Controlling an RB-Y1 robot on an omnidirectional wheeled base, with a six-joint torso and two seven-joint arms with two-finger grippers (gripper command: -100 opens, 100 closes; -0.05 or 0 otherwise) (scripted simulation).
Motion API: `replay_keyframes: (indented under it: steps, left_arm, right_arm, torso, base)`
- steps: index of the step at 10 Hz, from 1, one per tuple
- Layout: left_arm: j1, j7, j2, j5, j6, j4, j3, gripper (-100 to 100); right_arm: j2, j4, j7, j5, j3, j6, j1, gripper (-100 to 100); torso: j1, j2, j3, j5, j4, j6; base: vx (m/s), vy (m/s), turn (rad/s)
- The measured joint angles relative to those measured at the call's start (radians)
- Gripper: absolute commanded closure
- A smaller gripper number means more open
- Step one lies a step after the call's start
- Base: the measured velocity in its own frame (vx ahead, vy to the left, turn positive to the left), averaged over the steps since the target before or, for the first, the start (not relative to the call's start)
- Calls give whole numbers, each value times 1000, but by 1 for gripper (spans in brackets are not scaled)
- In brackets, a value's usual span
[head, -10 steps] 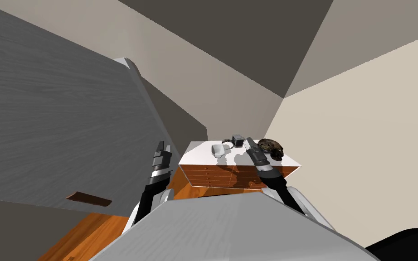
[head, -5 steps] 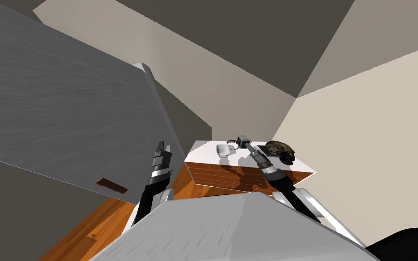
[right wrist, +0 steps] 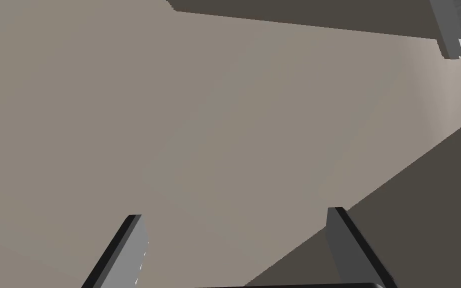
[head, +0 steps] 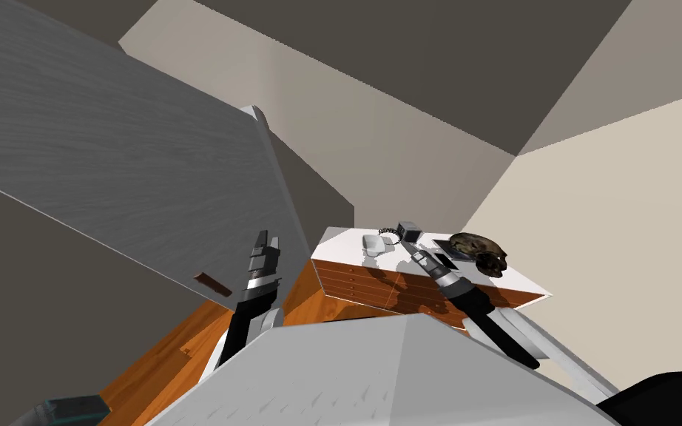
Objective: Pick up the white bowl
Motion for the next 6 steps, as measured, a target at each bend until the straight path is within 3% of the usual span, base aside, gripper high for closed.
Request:
replay_keyframes:
  steps: [6]
  left_arm:
    - [0, 0, 0, 0, 0, 0, 0, 0]
  right_arm:
    - [-121, 93, 7, 155, -62, -4, 33, -100]
  torso:
    - [-1, -1, -1, 0, 0, 1]
  base:
    - [-2, 73, 118]
